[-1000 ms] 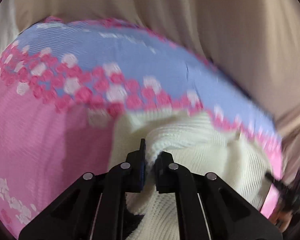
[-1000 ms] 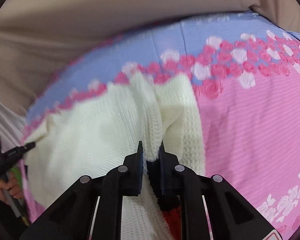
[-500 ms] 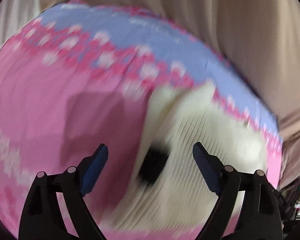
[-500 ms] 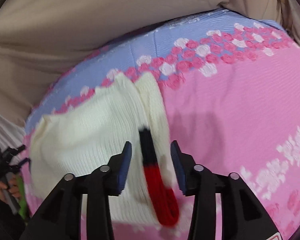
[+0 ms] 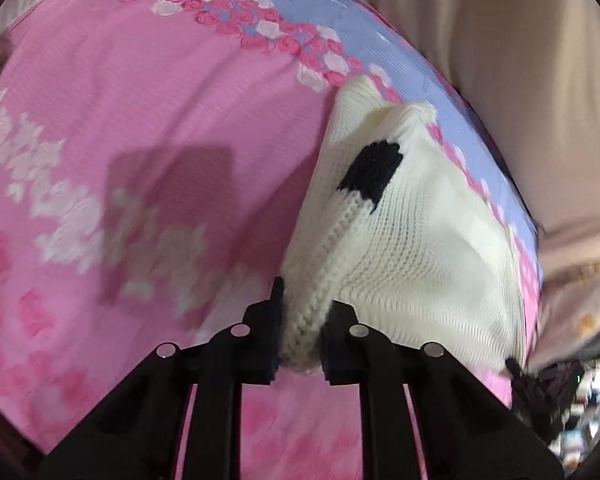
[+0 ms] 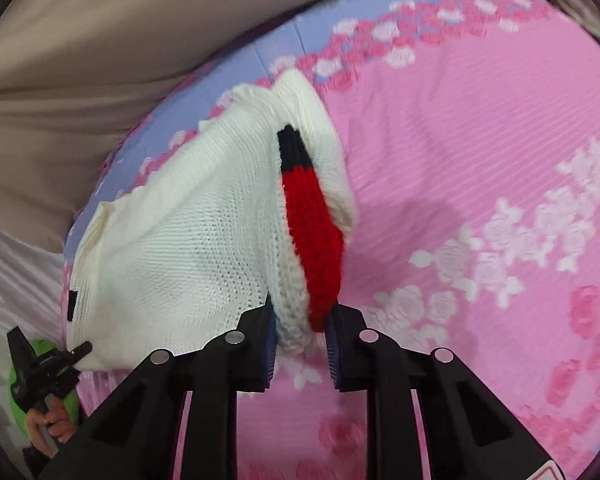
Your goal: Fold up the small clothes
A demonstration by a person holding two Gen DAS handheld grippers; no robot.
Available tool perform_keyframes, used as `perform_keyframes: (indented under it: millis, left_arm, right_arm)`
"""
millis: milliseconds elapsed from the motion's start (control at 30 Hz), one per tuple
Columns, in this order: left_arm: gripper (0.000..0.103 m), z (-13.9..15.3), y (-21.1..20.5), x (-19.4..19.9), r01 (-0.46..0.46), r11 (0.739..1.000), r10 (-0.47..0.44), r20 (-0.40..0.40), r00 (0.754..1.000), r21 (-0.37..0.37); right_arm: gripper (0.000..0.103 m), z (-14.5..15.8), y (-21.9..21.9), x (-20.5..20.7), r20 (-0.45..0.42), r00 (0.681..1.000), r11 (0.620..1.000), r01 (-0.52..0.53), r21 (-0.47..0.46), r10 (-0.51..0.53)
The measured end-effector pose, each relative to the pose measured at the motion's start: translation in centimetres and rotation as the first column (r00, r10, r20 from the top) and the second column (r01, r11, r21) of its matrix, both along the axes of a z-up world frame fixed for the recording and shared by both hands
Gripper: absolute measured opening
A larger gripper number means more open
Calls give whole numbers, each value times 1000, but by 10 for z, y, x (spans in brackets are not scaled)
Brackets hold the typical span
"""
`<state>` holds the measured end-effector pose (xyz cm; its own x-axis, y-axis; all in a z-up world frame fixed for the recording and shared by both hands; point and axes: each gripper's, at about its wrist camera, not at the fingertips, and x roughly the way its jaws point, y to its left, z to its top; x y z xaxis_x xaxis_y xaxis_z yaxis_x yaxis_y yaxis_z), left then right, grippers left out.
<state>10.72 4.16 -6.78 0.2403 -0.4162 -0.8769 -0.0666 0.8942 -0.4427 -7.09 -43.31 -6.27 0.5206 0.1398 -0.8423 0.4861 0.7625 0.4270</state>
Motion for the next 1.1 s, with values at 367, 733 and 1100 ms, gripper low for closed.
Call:
perform_keyframes:
  millis: [367,733,1100]
  left_arm:
    - [29,4,11,-83,150,974,-152,-3,988,169]
    - [8,-11,-79,48,169,971,-194,145,970,171]
    - [5,-32,-55,62,107,974,-131,114,985,199]
  right_arm:
    - [30,-41,23,-127,-255,961,995,-97,38,103]
    - [61,-16,7,43,-58,985,961,-173,-215,164]
    - [7,-10,-18,43,-15,998,986,-64,-157,63]
